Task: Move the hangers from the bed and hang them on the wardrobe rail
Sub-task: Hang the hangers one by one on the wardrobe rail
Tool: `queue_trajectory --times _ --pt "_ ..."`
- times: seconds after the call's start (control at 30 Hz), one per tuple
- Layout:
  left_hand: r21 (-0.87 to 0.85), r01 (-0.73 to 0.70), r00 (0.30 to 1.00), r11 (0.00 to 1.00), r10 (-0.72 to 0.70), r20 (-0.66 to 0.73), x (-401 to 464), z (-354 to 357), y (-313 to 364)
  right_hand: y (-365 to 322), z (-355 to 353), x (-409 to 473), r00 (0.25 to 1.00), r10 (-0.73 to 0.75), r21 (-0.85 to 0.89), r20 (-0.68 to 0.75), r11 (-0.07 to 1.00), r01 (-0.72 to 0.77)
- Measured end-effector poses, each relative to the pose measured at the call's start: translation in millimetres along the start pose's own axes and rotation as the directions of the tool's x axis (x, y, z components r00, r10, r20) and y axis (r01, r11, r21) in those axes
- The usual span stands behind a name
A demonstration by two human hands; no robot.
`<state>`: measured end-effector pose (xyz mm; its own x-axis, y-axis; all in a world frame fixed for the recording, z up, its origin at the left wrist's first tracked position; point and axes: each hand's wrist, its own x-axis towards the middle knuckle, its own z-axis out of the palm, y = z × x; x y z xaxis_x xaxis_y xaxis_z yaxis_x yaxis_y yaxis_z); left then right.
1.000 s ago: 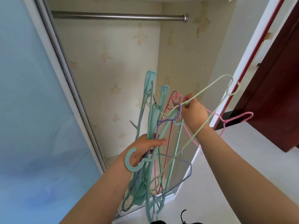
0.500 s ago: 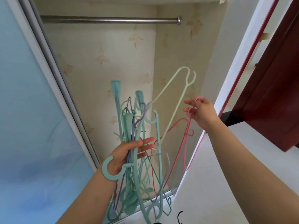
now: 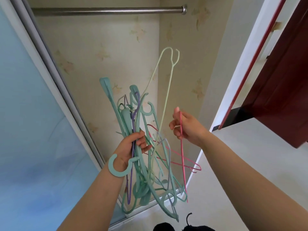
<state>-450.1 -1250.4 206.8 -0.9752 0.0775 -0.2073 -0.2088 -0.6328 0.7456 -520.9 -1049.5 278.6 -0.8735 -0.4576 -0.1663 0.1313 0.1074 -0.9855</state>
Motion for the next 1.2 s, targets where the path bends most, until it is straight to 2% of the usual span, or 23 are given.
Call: queue_trajectory --times 0.1,0.23,0.37,0.43,0.5,0.57,0.67,0.77,0.9,1.0,1.07,1.2 --pt "0.082 -0.019 1.0 0.996 0.02 -0.013 1.7 -2.4 7.8 -6.5 -17.6 -0.1 0.994 0.057 0.076 0.093 0.995 -0.064" --pt "0.17 -0.061 0.99 0.983 0.081 -0.114 7.5 -12.1 13.9 -7.3 -52.6 -2.1 0.941 0.051 0.414 0.334 0.889 -0.195" --pt "0.223 -0.107 0.963 0.969 0.157 -0.221 16.8 -19.5 15.7 1.2 -76.3 -5.3 0.932 0.027 0.487 0.362 0.847 -0.214" --pt "0.247 -0.126 0.942 0.961 0.193 -0.274 22.3 -21.8 16.4 7.7 -83.5 -6.1 0.938 0.068 0.378 0.339 0.903 -0.202" --pt "0.272 -0.133 0.926 0.953 0.217 -0.309 27.8 -23.4 18.5 11.3 -87.8 -7.5 0.927 0.128 0.188 0.352 0.961 -0.204" --pt "0.285 -0.133 0.918 0.949 0.227 -0.326 32.2 -23.3 21.2 14.7 -88.8 -7.6 0.913 0.243 -0.036 0.328 0.969 -0.244" --pt "0.293 -0.154 0.917 0.943 0.247 -0.313 37.4 -19.6 26.1 21.1 -88.7 1.7 0.92 0.388 -0.358 0.054 0.868 -0.345" --pt "0.317 -0.173 0.925 0.933 0.265 -0.273 39.7 -11.2 32.5 23.1 -81.9 12.6 0.933 0.258 -0.593 -0.25 0.721 -0.358" --pt "0.351 -0.212 0.924 0.912 0.304 -0.233 38.1 -7.4 41.1 18.0 -81.1 18.4 0.926 0.028 -0.73 -0.376 0.606 -0.315" --pt "0.372 -0.222 0.93 0.901 0.31 -0.196 35.7 -5.9 49.2 6.4 -78.4 21.1 0.891 -0.21 -0.7 -0.402 0.698 -0.152" --pt "0.369 -0.221 0.937 0.903 0.302 -0.176 34.7 -2.5 56.2 -9.2 -74.7 24.7 0.848 -0.351 -0.706 -0.396 0.707 -0.037" --pt "0.337 -0.229 0.945 0.913 0.292 -0.149 32.8 11.0 76.1 -48.8 -74.4 39.3 0.762 -0.507 -0.68 -0.404 0.723 0.12"
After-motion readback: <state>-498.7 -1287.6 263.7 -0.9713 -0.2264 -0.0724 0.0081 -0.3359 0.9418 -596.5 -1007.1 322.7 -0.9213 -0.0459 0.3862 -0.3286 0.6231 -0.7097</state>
